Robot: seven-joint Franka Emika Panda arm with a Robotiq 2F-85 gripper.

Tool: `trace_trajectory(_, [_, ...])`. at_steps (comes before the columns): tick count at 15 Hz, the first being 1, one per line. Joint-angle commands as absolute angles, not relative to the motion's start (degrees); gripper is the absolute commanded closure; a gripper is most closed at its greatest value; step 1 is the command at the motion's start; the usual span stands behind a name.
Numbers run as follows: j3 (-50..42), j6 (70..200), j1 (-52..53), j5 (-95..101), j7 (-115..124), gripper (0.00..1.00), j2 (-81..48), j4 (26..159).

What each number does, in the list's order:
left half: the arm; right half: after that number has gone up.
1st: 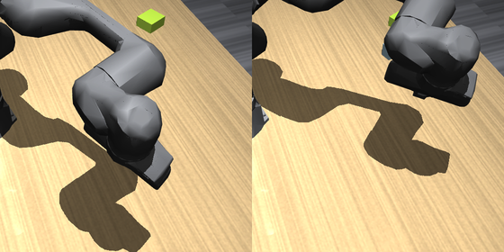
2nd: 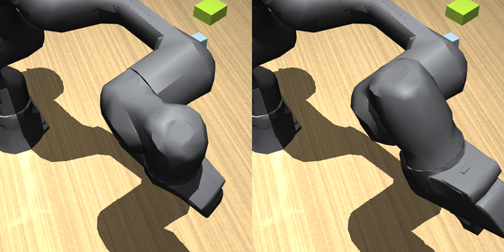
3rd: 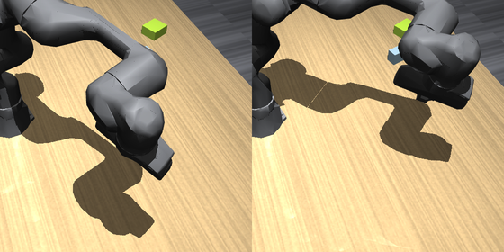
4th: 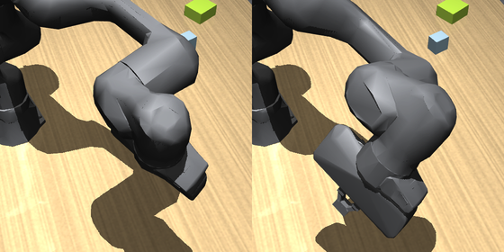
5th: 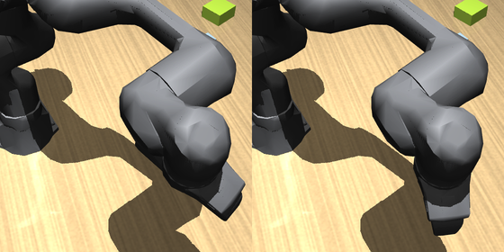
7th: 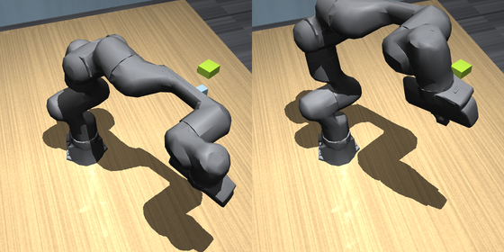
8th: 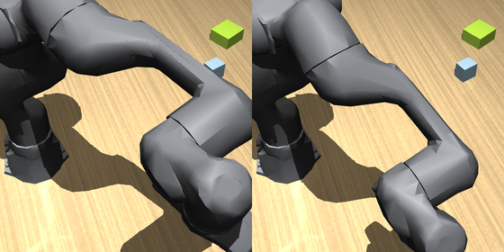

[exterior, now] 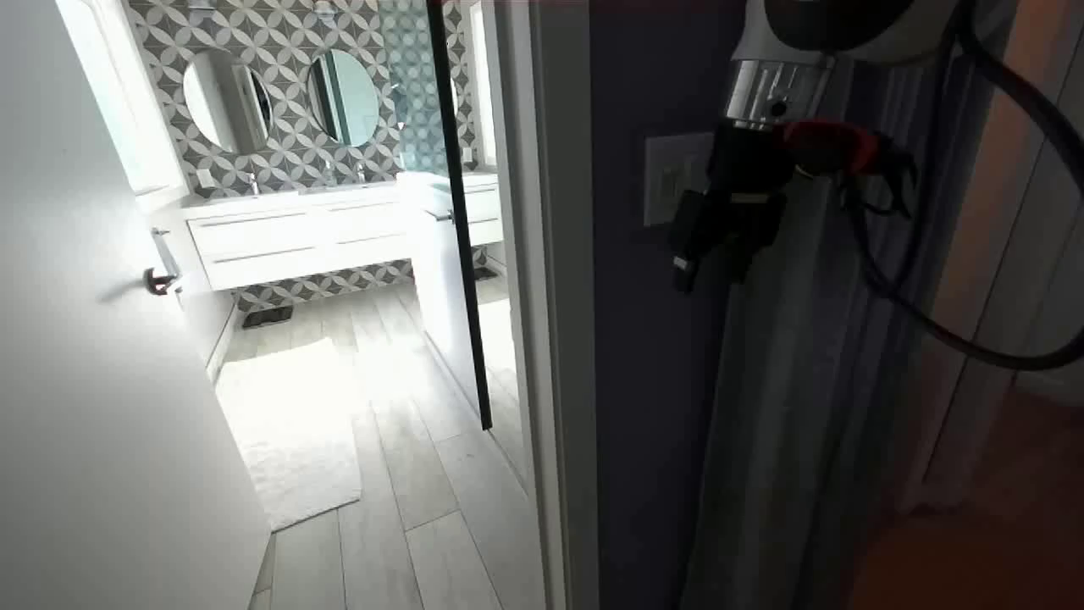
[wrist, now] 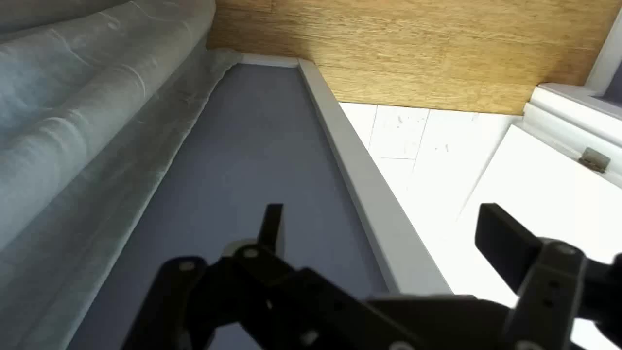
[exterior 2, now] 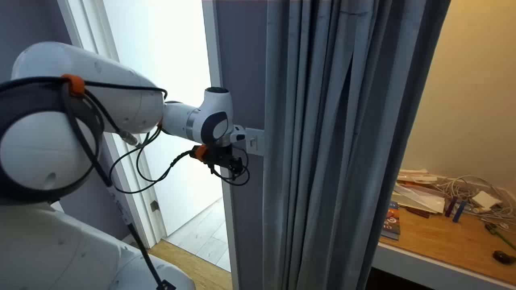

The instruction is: Turn on the light switch on the wall

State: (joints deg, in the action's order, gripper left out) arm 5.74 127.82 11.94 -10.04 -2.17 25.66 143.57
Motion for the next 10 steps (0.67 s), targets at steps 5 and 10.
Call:
trace_trajectory(5, [5.52,127.33,11.66,-11.06,-2.43,0.0,26.1,143.38])
trace_trajectory(10, [0.08,125.35,12.41,-22.73,-5.08,0.0,28.72,143.56])
